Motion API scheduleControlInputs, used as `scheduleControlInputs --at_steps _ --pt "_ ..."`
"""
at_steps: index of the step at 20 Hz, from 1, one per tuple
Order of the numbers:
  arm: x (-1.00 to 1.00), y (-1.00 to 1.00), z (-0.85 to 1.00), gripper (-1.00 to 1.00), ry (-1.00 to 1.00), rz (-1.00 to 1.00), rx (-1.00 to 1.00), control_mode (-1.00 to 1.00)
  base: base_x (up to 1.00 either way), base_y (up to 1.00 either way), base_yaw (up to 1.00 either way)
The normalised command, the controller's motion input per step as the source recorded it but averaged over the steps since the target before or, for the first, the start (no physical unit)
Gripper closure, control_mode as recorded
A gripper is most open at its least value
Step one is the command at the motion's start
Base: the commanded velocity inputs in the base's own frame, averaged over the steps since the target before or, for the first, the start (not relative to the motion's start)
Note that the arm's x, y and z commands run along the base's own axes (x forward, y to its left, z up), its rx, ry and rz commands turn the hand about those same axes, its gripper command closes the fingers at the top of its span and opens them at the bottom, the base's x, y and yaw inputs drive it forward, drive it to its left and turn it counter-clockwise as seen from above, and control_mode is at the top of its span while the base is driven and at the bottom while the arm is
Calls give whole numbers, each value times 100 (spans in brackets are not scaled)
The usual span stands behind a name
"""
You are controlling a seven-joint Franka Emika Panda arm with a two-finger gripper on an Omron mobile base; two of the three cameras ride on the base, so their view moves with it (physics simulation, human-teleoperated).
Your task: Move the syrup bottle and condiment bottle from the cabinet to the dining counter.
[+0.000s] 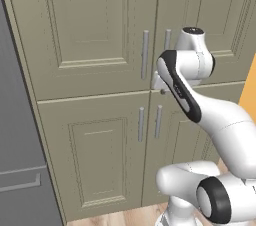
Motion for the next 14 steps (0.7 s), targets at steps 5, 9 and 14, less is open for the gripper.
scheduleControlInputs --at_steps 5,9,14 --pt "0 0 0 -100 0 0 1 -100 0 -2 0" --pt "18 0 1 -100 -11 0 0 -100 0 0 0" --pt "39 0 0 -100 -23 0 0 -100 0 0 0"
